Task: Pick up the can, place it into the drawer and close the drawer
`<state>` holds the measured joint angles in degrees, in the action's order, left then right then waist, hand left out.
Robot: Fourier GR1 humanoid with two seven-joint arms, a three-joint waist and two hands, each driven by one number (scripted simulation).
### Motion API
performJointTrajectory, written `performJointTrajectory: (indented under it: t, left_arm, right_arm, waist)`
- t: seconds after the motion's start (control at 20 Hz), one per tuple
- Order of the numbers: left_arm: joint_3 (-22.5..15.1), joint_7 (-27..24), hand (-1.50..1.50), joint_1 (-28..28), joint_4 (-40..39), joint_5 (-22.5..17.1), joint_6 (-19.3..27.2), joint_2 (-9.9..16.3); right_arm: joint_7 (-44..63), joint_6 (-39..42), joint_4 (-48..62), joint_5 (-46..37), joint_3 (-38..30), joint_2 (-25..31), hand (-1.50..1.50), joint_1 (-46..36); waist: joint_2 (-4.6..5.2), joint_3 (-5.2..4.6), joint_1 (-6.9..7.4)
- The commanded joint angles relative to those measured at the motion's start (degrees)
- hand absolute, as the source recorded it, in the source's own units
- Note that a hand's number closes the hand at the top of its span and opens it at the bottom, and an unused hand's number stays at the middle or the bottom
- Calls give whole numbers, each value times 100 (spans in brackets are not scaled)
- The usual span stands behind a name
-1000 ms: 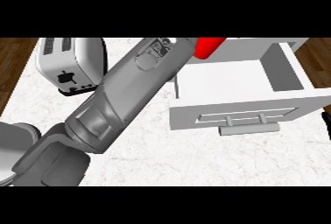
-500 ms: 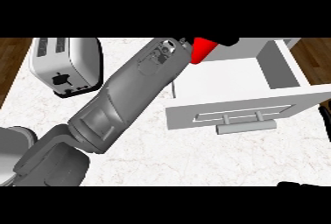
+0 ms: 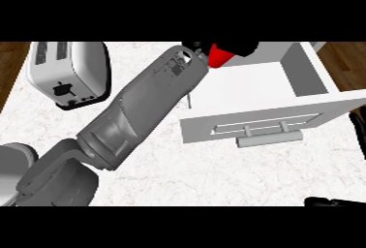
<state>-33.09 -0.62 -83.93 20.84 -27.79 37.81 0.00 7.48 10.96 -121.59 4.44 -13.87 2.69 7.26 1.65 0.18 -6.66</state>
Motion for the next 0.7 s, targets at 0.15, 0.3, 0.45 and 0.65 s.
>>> performJointTrajectory:
  t: [0.15, 0.3, 0.45, 0.65]
  left_arm:
    - [-281, -132, -150, 254, 0, -193, 504, 0]
    - [-309, -294, -150, 375, -32, -278, 660, 0]
    - [-321, -189, -150, 252, 116, -430, 758, 0]
    - [-312, -247, -150, 173, 136, -578, 821, 0]
  right_arm:
    - [48, 58, 1, 88, -54, 97, -150, -80]
    - [75, 53, -12, 16, 73, 86, -150, -197]
    - [193, -83, -148, -127, 124, 21, -150, -175]
    - [180, -78, -369, -262, 51, 195, -150, -273]
  waist:
    - [10, 0, -92]
    - [46, -1, -148]
    - [14, -4, -110]
    - [12, -6, -121]
